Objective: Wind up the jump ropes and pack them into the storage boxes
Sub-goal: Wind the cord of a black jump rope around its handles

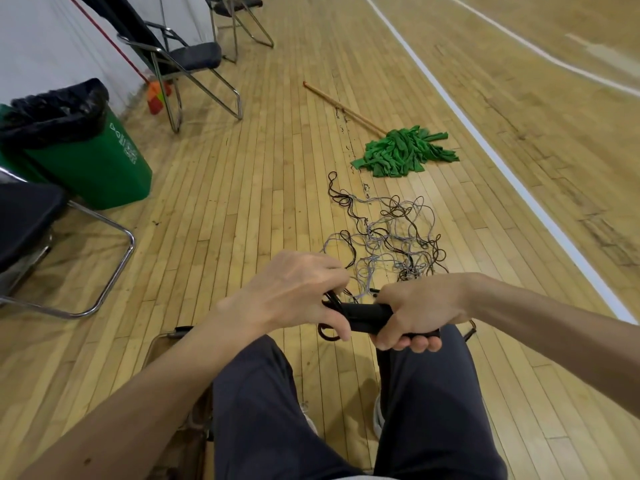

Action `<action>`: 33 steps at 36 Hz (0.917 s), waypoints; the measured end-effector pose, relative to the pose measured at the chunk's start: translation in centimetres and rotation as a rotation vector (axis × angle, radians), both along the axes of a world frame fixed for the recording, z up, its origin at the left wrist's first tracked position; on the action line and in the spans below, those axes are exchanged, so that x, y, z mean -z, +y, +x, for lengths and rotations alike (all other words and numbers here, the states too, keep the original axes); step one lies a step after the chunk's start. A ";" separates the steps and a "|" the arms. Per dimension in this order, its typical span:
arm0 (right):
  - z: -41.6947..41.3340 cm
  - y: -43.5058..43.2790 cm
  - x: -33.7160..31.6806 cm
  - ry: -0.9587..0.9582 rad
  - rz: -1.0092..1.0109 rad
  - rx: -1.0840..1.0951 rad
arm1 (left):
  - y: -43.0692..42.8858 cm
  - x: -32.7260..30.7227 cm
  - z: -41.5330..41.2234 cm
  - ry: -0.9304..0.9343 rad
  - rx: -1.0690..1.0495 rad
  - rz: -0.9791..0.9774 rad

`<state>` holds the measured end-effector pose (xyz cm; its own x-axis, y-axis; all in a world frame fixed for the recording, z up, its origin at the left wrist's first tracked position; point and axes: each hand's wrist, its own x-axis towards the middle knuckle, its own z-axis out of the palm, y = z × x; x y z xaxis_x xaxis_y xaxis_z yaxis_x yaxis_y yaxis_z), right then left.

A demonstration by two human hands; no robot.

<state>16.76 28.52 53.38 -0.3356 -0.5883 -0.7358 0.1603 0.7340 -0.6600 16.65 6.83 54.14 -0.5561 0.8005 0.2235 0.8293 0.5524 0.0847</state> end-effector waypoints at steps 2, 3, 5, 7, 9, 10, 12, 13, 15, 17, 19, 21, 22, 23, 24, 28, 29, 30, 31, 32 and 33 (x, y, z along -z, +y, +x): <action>0.1 0.1 -0.2 0.009 -0.021 -0.039 | -0.2 -0.1 0.0 -0.073 -0.056 0.029; 0.1 0.2 -0.3 0.018 -0.030 -0.061 | -0.1 -0.3 0.1 -0.128 -0.092 0.029; 0.2 0.3 -0.6 0.039 -0.052 -0.103 | 0.1 -0.9 0.4 -0.271 -0.166 0.011; 0.3 0.4 -0.8 0.056 -0.084 -0.130 | 0.3 -1.3 0.6 -0.419 -0.226 0.019; 0.5 0.4 -1.0 0.072 -0.116 -0.131 | 0.3 -1.7 0.6 -0.561 -0.257 0.081; 0.6 0.5 -1.1 0.087 -0.131 -0.134 | 0.3 -1.8 0.6 -0.632 -0.261 0.125; 0.9 0.4 -1.3 0.140 -0.157 -0.150 | 0.3 -2.1 0.6 -0.796 -0.241 0.212; 1.0 0.3 -1.4 0.175 -0.167 -0.164 | 0.3 -2.3 0.6 -0.873 -0.216 0.243; 1.3 0.1 -1.5 0.238 -0.185 -0.184 | 0.4 -2.6 0.5 -0.977 -0.154 0.278; 1.6 0.0 -1.7 0.275 -0.202 -0.179 | 0.4 -2.8 0.6 -1.030 -0.102 0.318; 1.7 -0.1 -2.0 0.310 -0.218 -0.167 | 0.4 -3.0 0.6 -1.084 -0.074 0.378; 1.8 -0.2 -2.0 0.349 -0.230 -0.161 | 0.4 -3.1 0.6 -1.139 -0.069 0.438; 1.8 -0.2 -2.0 0.365 -0.238 -0.153 | 0.4 -3.1 0.6 -1.156 -0.068 0.457; 1.9 -0.2 -1.9 0.381 -0.244 -0.138 | 0.4 -3.2 0.7 -1.169 -0.066 0.475; 1.9 -0.3 -1.8 0.400 -0.248 -0.124 | 0.4 -3.2 0.7 -1.178 -0.067 0.489; 2.3 -0.5 -1.6 0.474 -0.271 -0.088 | 0.2 -3.6 0.4 -1.151 -0.091 0.481; 2.3 -0.5 -1.5 0.491 -0.278 -0.075 | 0.1 -3.7 0.4 -1.124 -0.100 0.473; 2.3 -0.5 -1.4 0.505 -0.285 -0.054 | 0.0 -3.9 0.3 -1.092 -0.109 0.467; 2.3 -0.6 -1.4 0.516 -0.294 -0.031 | 0.0 -4.1 0.3 -1.061 -0.115 0.460; 2.3 -0.7 -1.4 0.520 -0.312 -0.009 | 0.1 -4.3 0.3 -1.028 -0.119 0.450; 2.3 -0.7 -1.4 0.519 -0.330 0.011 | 0.1 -4.4 0.3 -0.994 -0.126 0.438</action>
